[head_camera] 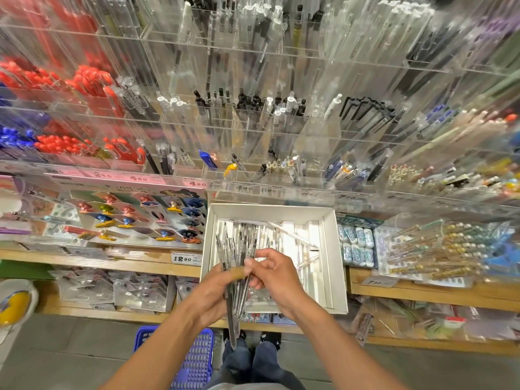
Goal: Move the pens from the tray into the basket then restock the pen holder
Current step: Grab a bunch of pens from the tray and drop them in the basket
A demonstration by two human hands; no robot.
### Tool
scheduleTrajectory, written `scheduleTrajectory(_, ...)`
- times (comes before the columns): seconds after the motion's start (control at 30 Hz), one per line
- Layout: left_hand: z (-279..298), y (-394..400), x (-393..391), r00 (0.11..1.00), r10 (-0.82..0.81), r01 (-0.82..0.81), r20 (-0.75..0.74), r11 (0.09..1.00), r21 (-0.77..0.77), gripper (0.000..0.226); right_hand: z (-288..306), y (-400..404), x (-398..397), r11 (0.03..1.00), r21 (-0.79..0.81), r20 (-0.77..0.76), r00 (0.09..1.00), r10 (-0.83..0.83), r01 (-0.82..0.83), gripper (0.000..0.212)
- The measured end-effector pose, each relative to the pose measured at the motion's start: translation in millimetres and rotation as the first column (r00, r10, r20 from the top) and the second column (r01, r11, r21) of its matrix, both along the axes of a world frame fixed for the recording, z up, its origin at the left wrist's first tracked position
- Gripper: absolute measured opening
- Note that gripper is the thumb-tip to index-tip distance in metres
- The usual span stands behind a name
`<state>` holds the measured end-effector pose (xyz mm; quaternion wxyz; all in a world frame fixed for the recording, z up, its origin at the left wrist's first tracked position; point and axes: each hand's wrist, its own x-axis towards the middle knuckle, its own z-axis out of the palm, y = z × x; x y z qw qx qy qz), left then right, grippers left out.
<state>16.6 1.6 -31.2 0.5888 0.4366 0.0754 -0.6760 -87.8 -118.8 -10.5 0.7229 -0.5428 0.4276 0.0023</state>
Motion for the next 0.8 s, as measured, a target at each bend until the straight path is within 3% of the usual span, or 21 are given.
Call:
scheduleTrajectory(0.1,1,-3,3,0.999,-0.001,-0.002,0.044,0.997,0.073,0.076,0,0,6,1.000,-0.015,0.007,1.000,-0.004,0.004,0.030)
scheduleTrajectory(0.2,4,-5,7,0.999,0.008,-0.012,0.050,0.996,0.092,0.080,-2,-12,9,0.999,0.013,0.006,0.999,0.048,-0.048,0.020)
scheduleTrajectory(0.3,6,-9,10,0.997,0.042,-0.051,0.066,0.989,0.136,0.082,-19,-38,14,0.989,-0.143,-0.180,0.984,0.009,-0.035,0.018)
scheduleTrajectory(0.37,4,-9,12,0.993,0.102,-0.109,0.055,0.980,0.167,0.083,-34,-58,19,0.934,-0.343,-0.333,0.943,-0.018,-0.103,0.019)
scheduleTrajectory(0.43,4,-9,14,0.991,0.129,-0.135,0.045,0.975,0.174,0.084,-48,-73,25,0.829,-0.477,-0.478,0.878,0.036,-0.294,0.021)
scheduleTrajectory(0.6,6,-8,16,0.989,0.149,-0.151,0.024,0.975,0.161,0.099,-70,-80,49,0.622,-0.475,-0.747,0.659,0.088,-0.622,0.018)
scheduleTrajectory(0.8,6,-4,16,0.977,0.213,-0.208,-0.009,0.960,0.187,0.132,-77,-77,69,0.522,-0.469,-0.818,0.573,0.047,-0.712,0.024)
